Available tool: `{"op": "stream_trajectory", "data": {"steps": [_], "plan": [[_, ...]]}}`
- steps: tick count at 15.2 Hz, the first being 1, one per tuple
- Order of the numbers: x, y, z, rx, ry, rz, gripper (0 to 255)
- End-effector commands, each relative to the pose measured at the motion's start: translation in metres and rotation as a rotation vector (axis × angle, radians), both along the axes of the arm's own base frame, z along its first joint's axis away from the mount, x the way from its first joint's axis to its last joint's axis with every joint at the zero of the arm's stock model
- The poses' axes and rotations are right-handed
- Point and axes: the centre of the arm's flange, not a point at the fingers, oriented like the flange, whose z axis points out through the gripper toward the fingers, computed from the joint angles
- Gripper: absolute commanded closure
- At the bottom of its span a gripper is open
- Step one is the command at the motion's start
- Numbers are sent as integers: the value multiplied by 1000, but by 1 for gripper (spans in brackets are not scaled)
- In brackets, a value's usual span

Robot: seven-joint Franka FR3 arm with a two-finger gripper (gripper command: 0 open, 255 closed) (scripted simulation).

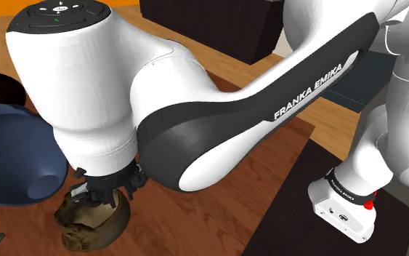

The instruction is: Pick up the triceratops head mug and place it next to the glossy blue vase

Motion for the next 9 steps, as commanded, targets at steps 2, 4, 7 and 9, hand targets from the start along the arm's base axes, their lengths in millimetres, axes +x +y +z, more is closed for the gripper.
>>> {"op": "stream_trajectory", "data": {"steps": [2,4,7,9], "plan": [[0,0,-15,1,-1,0,255],[0,0,-26,1,-1,0,255],[0,0,-35,1,-1,0,255],[0,0,-35,1,-1,0,255]]}}
